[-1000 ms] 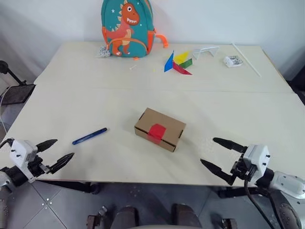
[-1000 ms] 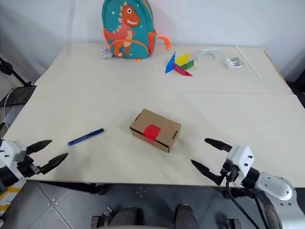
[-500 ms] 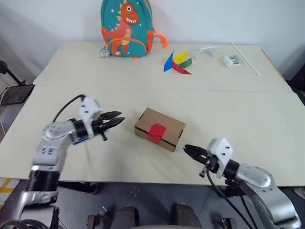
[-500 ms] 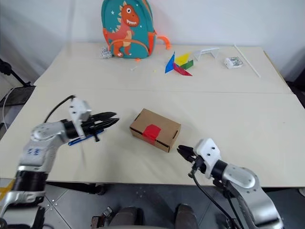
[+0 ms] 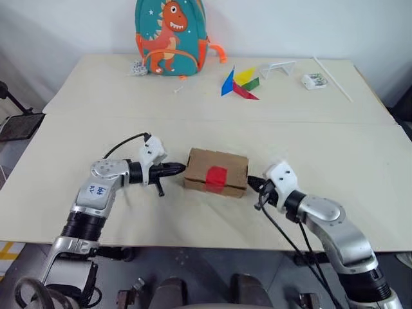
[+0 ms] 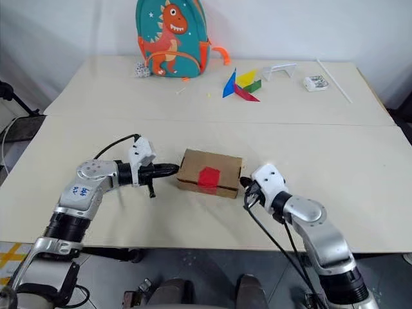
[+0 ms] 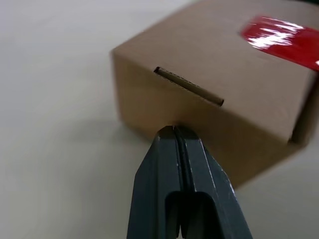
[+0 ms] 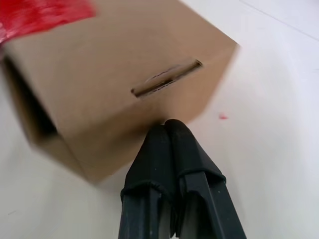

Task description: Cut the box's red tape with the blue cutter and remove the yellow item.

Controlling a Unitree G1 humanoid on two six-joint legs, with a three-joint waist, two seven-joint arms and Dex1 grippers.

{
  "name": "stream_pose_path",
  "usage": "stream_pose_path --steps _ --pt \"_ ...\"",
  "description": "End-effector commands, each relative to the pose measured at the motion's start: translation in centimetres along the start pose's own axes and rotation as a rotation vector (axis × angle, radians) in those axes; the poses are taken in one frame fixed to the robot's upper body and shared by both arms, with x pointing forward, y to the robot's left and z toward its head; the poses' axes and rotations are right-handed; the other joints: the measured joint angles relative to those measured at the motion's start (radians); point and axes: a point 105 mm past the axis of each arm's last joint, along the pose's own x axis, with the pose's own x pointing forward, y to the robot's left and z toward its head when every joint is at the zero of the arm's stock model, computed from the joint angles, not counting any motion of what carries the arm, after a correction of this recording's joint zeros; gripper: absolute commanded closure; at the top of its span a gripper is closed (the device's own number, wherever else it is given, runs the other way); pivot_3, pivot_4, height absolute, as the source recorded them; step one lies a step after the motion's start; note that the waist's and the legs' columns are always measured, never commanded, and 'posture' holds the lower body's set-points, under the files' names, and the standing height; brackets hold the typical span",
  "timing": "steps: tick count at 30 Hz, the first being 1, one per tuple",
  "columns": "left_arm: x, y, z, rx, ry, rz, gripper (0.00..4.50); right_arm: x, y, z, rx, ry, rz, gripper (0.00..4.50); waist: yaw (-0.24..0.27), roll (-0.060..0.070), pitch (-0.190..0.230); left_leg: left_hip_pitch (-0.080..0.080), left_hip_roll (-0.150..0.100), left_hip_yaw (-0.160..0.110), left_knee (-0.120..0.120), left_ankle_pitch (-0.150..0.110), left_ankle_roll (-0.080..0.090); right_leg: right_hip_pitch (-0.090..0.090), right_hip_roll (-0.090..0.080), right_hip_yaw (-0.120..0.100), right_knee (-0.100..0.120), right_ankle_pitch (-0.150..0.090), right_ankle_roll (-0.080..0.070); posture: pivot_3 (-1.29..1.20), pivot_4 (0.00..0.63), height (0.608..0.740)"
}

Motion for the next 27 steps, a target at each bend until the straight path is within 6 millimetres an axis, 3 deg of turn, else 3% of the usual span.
stream_pose_path --steps 1,4,7,12,16,18,20,23,27 --pt "-0.5 -3.1 1.7 -0.024 -0.07 -0.131 4.47 1.7 -0.1 1.4 -0.032 -0.046 0.031 4.5 -0.001 0.0 0.0 0.0 0.0 0.0 0.0 0.0 0.0 0.0 0.0 0.0 0.0 0.0 0.0 0.0 0.15 0.74" --pt "-1.9 -5.0 1.3 -0.079 -0.056 -0.178 4.47 3.0 -2.3 2.0 -0.105 -0.065 -0.028 4.5 -0.009 0.0 0.0 0.0 0.0 0.0 0.0 0.0 0.0 0.0 -0.001 0.0 0.0 0.0 0.0 0.0 0.15 0.74" --pt "-3.2 -6.0 1.4 -0.113 -0.038 -0.201 4.47 2.6 -4.6 2.6 -0.159 -0.095 -0.112 4.5 -0.009 0.001 0.001 0.0 0.0 -0.001 0.0 0.0 0.0 0.0 -0.001 0.0 0.001 0.0 0.0 0.0 0.15 0.74" --pt "-5.4 -4.4 4.5 -0.173 -0.161 -0.178 4.47 -1.0 -6.2 3.7 -0.209 -0.174 -0.153 4.5 0.011 0.001 0.001 -0.001 0.0 -0.003 0.001 -0.001 0.0 -0.001 -0.002 -0.003 0.003 0.0 0.0 0.0 0.15 0.74" --pt "-5.3 -1.0 7.1 -0.183 -0.281 -0.099 4.47 -3.2 -3.6 1.9 -0.139 -0.097 -0.014 4.5 0.012 0.001 0.001 -0.003 -0.001 -0.003 0.002 -0.001 0.0 0.0 -0.003 -0.006 0.001 0.0 0.0 0.0 0.15 0.74" --pt "-3.9 2.8 6.5 -0.128 -0.251 0.1 4.47 -3.7 -1.2 0.6 -0.069 -0.029 0.089 4.5 0.013 0.001 0.001 -0.002 -0.001 -0.003 0.002 -0.001 0.0 0.001 -0.002 -0.007 0.001 0.0 0.0 0.0 0.15 0.74" --pt "-2.8 4.9 5.6 -0.088 -0.202 0.209 4.47 -3.9 0.6 0.0 -0.014 0.016 0.153 4.5 0.009 0.001 0.001 -0.001 -0.001 -0.002 0.002 -0.001 0.0 0.002 -0.002 -0.007 0.001 0.0 0.0 0.0 0.15 0.74" --pt "-0.4 5.6 4.5 -0.054 -0.14 0.206 4.47 -3.3 3.1 -0.7 0.055 0.08 0.223 4.5 -0.002 0.001 0.001 0.0 -0.001 0.001 0.002 -0.001 0.001 0.002 -0.003 -0.007 -0.001 0.0 0.0 0.0 0.15 0.74" --pt "2.0 4.3 3.3 -0.07 -0.079 0.098 4.47 -1.6 3.1 -0.7 0.067 0.1 0.166 4.5 0.0 0.0 0.002 0.0 -0.001 0.0 0.002 -0.001 0.0 0.001 -0.003 -0.007 0.0 0.0 0.0 0.0 0.15 0.74"
